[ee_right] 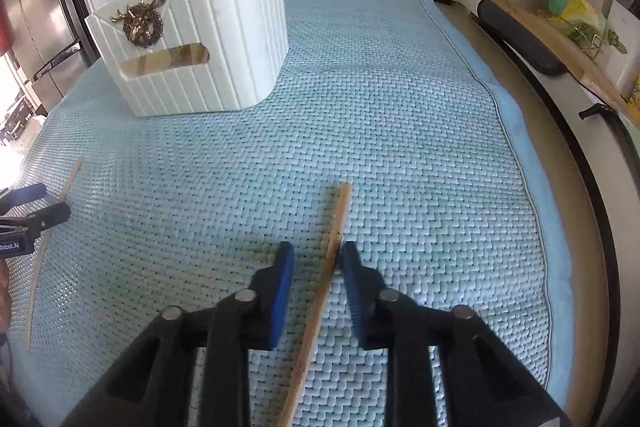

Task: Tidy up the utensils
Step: 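Move the left gripper onto a loose chopstick while the right gripper grasps another chopstick, then lift the chopstick in the left gripper while the right gripper carries its chopstick toward the caddy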

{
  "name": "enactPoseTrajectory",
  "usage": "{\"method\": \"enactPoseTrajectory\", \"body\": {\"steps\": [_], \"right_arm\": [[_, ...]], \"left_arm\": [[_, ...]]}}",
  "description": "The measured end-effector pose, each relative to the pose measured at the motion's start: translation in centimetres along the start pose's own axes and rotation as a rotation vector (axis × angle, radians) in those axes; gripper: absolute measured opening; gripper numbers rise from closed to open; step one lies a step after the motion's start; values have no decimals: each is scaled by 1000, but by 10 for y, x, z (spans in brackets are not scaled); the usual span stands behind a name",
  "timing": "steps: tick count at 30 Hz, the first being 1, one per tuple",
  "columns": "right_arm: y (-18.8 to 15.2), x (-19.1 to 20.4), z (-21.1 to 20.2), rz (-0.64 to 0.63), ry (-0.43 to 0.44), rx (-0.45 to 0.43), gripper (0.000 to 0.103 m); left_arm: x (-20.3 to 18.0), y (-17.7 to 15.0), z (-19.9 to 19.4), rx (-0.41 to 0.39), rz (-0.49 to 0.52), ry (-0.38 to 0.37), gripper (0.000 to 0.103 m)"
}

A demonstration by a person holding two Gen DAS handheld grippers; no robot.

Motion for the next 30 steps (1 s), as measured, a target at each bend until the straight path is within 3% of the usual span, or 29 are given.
{"method": "enactPoseTrajectory", "body": {"steps": [1, 6, 13, 22, 30], "right_arm": [[2, -1, 2, 12, 11, -4, 7], [10, -7, 0, 113, 100, -35, 7], [25, 15, -64, 149, 203, -196, 7], [38, 62, -153, 71, 286, -402, 7], [35, 90, -209, -14, 267, -560, 7]], "left_arm": [[-4, 2, 1, 5, 2, -14, 6], [-2, 0, -12, -25, -43, -65, 4], [-6, 15, -84, -200, -108, -140, 4], [-19, 26, -163, -376, -127, -212, 4], [-31, 30, -204, -484, -116, -237, 4]]}}
Point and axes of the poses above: each gripper's, at about its wrist camera, not at the fingertips, and z roughly the way its jaws point, x to its left, y to its top, the point moved 6 cm from there along z, roughly the way its jaws point, and after that the axes turned 10 degrees about -x, right-handed, at the moved point
